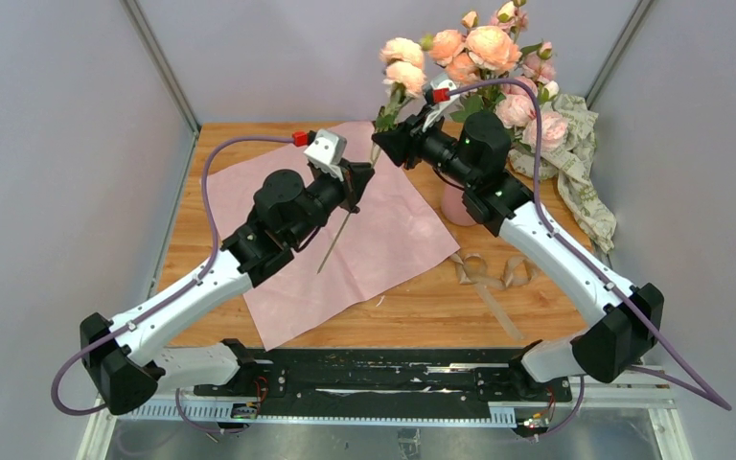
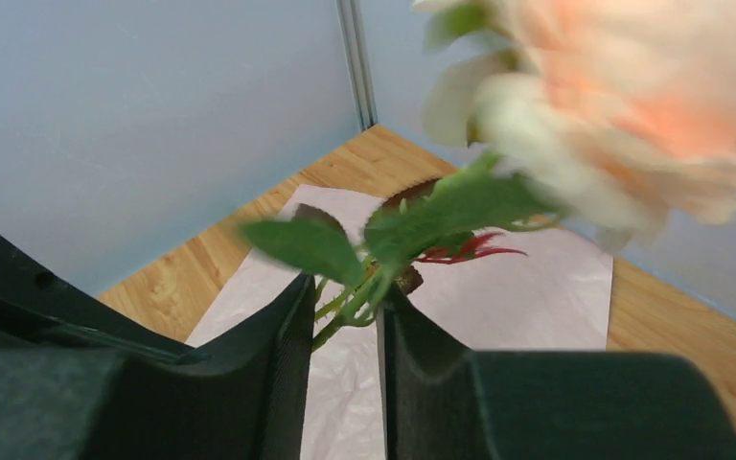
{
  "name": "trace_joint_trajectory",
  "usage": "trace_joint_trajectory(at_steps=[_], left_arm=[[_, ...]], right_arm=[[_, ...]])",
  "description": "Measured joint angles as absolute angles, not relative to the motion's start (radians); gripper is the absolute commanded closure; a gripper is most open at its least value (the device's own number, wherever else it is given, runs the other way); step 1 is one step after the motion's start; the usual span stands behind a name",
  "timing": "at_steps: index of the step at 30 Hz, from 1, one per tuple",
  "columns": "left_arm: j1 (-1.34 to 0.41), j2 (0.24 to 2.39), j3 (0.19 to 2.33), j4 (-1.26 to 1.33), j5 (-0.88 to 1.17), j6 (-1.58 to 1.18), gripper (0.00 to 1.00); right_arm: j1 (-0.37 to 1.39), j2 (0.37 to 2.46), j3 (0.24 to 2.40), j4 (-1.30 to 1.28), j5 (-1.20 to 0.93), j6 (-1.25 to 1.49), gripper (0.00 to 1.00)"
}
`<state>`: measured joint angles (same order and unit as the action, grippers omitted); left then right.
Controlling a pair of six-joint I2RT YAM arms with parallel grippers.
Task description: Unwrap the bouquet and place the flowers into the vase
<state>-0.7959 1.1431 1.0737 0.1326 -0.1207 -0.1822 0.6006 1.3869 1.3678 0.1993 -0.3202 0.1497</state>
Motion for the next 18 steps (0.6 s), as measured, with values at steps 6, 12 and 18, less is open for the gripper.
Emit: trace_joint_trajectory(at_steps=[6, 12, 18], left_arm=[[-0.804, 1.131, 1.049, 0.118, -0.147, -0.157, 1.00], [-0.809, 1.116, 1.049, 0.119, -0.247, -0.128, 0.36], [-0.809, 1.106, 1.048, 0.116, -0.287, -0.121, 0.00]], right_arm=[[0.620, 1.386, 1.380, 0.224, -0.338, 0.159, 1.00], [0.619, 1.377, 1.400, 0.160, -0.311, 0.110, 1.00], [0.618, 1.356, 1.525, 0.069, -0.224, -0.007, 1.00]])
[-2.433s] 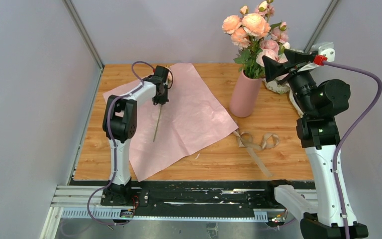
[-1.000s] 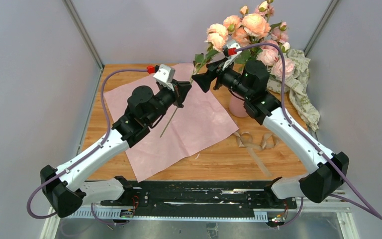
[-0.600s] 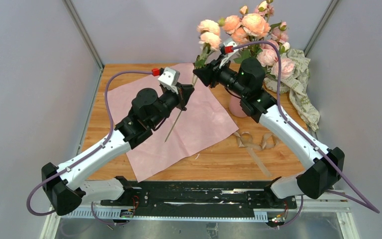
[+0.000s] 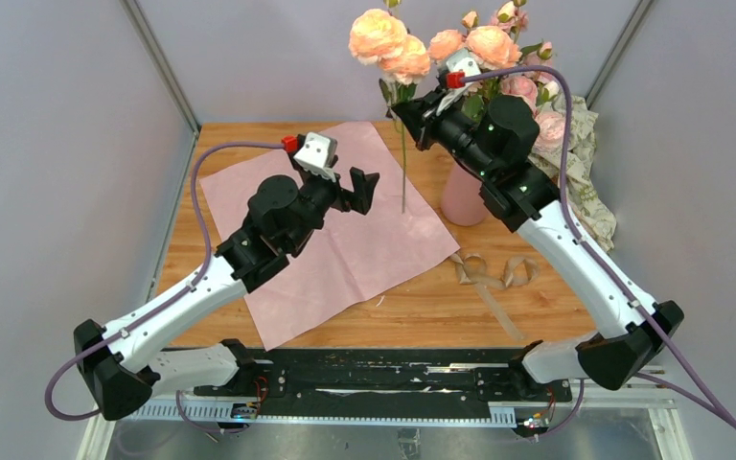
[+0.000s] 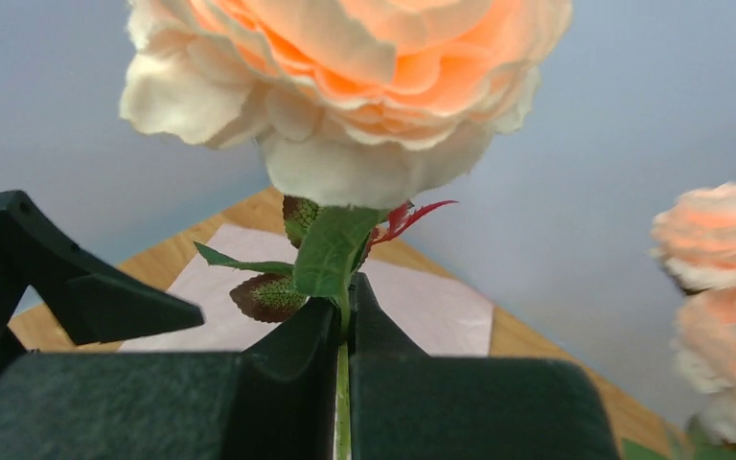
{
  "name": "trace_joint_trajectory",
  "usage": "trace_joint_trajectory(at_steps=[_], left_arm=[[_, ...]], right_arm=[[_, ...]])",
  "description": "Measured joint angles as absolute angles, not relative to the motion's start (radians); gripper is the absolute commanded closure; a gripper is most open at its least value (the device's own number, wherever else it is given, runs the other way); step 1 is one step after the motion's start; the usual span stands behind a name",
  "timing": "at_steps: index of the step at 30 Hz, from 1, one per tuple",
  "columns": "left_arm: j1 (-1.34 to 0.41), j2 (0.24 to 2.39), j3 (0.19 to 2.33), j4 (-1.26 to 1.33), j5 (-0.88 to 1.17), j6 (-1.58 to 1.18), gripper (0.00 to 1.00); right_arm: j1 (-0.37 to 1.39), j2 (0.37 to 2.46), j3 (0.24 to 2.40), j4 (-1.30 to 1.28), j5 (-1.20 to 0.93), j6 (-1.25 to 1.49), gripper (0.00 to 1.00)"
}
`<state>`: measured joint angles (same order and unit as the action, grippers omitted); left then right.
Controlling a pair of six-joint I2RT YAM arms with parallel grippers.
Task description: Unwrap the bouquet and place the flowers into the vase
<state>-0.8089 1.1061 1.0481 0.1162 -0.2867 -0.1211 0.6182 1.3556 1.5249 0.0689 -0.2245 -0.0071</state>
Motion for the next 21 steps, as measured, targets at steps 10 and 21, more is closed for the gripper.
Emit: trace_joint_trajectory(at_steps=[10, 21], left_arm=[[-0.809, 1.053, 0.992, 0.112, -0.331, -0.124, 0.00], [-0.809, 1.092, 0.987, 0.092, -0.364, -0.126, 0.00]], right_arm=[[0.422, 1.365, 1.773, 0.029, -0.170, -0.104, 1.00], [0.234, 1.520, 1.987, -0.030, -0.235, -0.059, 1.00]])
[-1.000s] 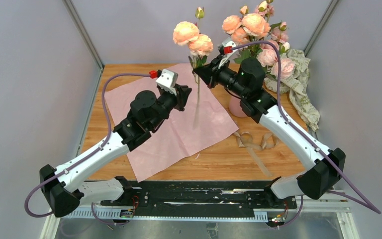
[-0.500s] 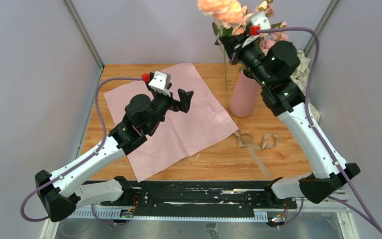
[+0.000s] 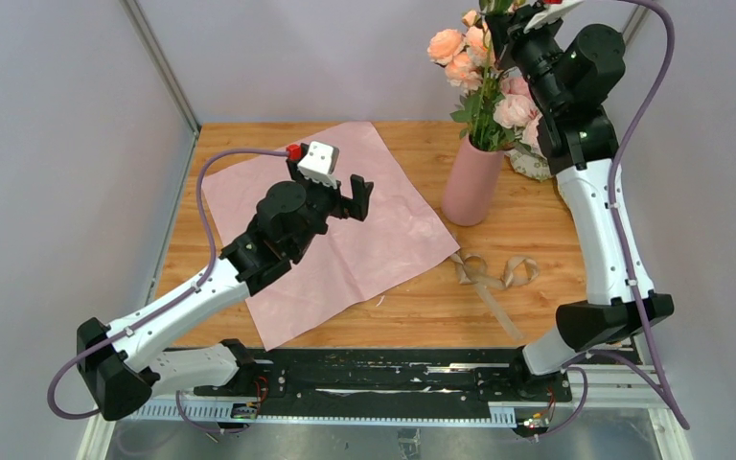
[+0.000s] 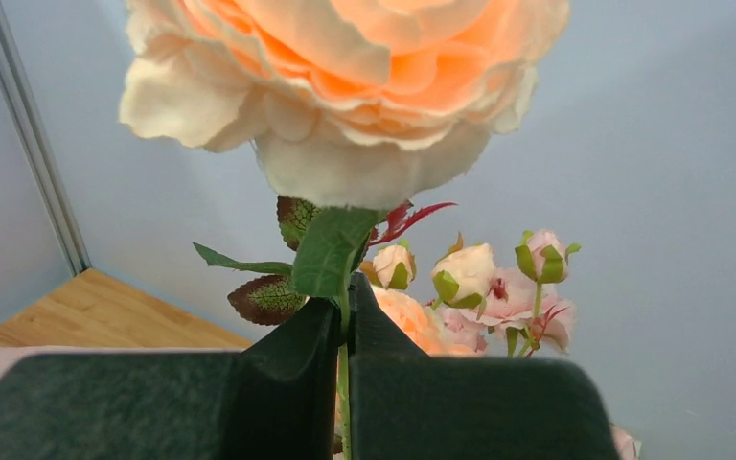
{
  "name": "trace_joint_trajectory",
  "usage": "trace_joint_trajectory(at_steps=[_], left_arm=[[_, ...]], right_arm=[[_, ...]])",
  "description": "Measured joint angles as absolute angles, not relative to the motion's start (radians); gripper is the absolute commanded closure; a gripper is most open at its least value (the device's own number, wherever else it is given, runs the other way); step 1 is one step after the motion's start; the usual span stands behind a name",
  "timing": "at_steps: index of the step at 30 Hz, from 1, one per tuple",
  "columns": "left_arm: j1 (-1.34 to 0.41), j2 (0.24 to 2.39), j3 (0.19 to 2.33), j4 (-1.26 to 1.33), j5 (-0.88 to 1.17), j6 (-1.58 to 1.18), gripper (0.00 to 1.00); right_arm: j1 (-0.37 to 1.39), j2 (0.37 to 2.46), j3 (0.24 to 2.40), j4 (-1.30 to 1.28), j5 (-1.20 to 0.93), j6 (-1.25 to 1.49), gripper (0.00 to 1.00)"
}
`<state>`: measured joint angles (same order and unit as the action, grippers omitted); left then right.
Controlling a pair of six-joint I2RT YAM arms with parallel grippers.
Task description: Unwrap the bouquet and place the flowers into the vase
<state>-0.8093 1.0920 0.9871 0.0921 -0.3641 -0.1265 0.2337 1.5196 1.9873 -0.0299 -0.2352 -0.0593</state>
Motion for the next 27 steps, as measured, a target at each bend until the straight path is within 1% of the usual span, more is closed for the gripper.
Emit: trace_joint_trajectory(at_steps=[2, 6, 12, 15, 18, 19, 20, 21, 22, 23, 25, 27], left_arm=[[-0.809, 1.099, 0.987, 0.086, -0.368, -0.126, 0.00], [-0.809, 1.102, 0.987, 0.078, -0.373, -0.126, 0.00], [-0.809, 1.103, 0.987, 0.072, -0.388, -0.126, 0.00], [-0.809, 1.103, 0.987, 0.072, -0.388, -0.127, 0.00], [-0.809, 1.103, 0.987, 0.072, -0.387, -0.129, 0.00], [-0.809, 1.103, 0.987, 0.072, -0.386, -0.130, 0.00], [-0.809, 1.103, 0.987, 0.072, -0.386, -0.131, 0.00], [-0.809, 1.103, 0.987, 0.072, -0.386, -0.131, 0.00], [-0.809, 1.103, 0.987, 0.072, -0.386, -0.131, 0.00], [-0.809, 1.103, 0.987, 0.072, -0.385, -0.131, 0.00], [-0.809, 1.103, 0.987, 0.072, -0.385, -0.131, 0.00], [-0.809, 1.105, 0.987, 0.072, -0.385, -0.131, 0.00]], right_arm=[[0.228, 1.529, 1.982, -0.041, -0.244, -0.057, 1.00], [0.222, 1.504, 1.885, -0.026, -0.261, -0.054, 1.00], [0.214, 1.389, 1.571, 0.047, -0.262, -0.051, 1.00], [0.207, 1.336, 1.460, 0.075, -0.258, -0.051, 1.00], [0.202, 1.303, 1.400, 0.106, -0.255, -0.051, 0.99], [0.200, 1.295, 1.385, 0.116, -0.253, -0.051, 0.89], [0.199, 1.288, 1.374, 0.126, -0.252, -0.051, 0.75], [0.198, 1.283, 1.363, 0.139, -0.252, -0.051, 0.64], [0.197, 1.278, 1.353, 0.150, -0.252, -0.047, 0.49], [0.196, 1.269, 1.333, 0.163, -0.252, -0.048, 0.42], [0.195, 1.261, 1.313, 0.165, -0.252, -0.041, 0.35], [0.194, 1.259, 1.308, 0.164, -0.254, -0.039, 0.32]])
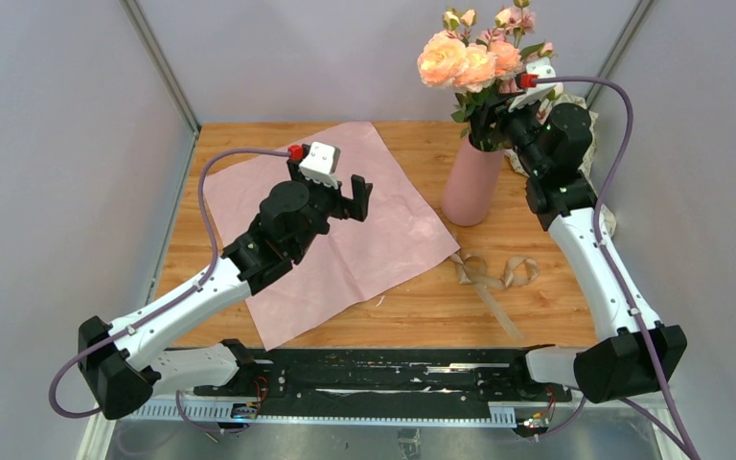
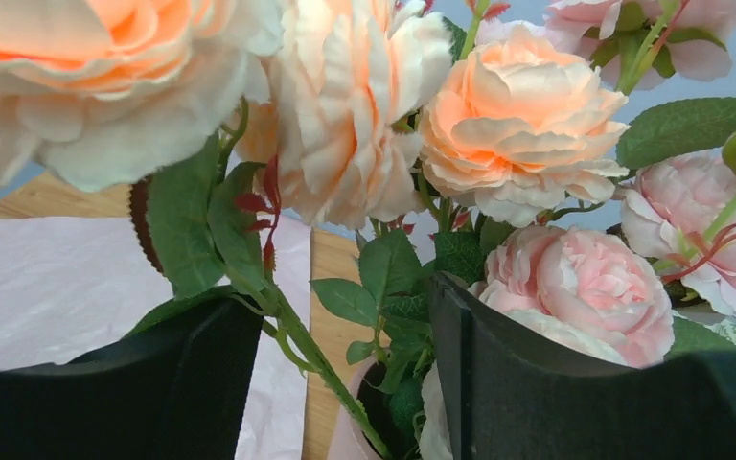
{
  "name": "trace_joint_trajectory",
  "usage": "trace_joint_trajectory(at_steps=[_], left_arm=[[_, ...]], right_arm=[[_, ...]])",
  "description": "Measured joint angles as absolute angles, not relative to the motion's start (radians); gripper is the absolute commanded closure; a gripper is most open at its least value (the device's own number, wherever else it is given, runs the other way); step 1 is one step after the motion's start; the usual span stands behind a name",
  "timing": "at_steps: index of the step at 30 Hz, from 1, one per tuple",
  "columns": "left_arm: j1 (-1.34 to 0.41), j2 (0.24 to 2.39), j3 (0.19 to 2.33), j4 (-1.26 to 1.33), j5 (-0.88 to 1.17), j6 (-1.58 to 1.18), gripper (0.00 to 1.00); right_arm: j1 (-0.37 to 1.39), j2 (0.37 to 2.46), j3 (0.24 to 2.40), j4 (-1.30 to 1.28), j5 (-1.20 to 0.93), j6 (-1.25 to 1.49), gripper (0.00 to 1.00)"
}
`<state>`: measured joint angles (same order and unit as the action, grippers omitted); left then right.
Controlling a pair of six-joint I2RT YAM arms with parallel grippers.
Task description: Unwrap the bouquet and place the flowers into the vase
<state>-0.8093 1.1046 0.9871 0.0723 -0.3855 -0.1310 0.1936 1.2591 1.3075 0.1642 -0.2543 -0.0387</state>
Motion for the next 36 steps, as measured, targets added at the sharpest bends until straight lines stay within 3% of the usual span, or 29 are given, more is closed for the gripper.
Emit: trace_joint_trajectory(at_steps=[3, 4, 6, 10, 16, 20, 27, 36], left_arm=[[-0.809, 1.112, 0.987, 0.072, -0.384, -0.131, 0.00], [-0.809, 1.116, 0.987, 0.072, -0.383, -0.133, 0.00], [-0.809, 1.124, 0.987, 0.072, -0.380, -0.134, 0.00], [-0.809, 1.137, 0.987, 0.069, -0.369, -0.140, 0.00], [-0.809, 1.153, 0.987, 0.065, -0.358, -0.146, 0.00], [-0.809, 1.166, 0.987, 0.065, -0.360, -0.146, 0.00], [-0.791, 1.279, 1.064, -0.010, -0.423, -0.215, 0.00], [-0.697, 1.298, 1.092, -0.087, -0.403, -0.338, 0.00]], right_arm=[[0.194, 1.255, 1.308, 0.165, -0.265, -0.038, 0.31], [0.194, 1.250, 1.308, 0.165, -0.268, -0.037, 0.36], [0.193, 1.237, 1.308, 0.166, -0.271, -0.036, 0.56], [0.193, 1.213, 1.309, 0.193, -0.279, -0.027, 0.66], [0.193, 1.227, 1.313, 0.217, -0.292, -0.006, 0.72], [0.193, 1.212, 1.296, 0.243, -0.305, 0.025, 0.68], [0.193, 1.125, 1.299, 0.247, -0.346, 0.057, 0.45], [0.199, 0.976, 1.290, 0.250, -0.386, 0.089, 0.40]])
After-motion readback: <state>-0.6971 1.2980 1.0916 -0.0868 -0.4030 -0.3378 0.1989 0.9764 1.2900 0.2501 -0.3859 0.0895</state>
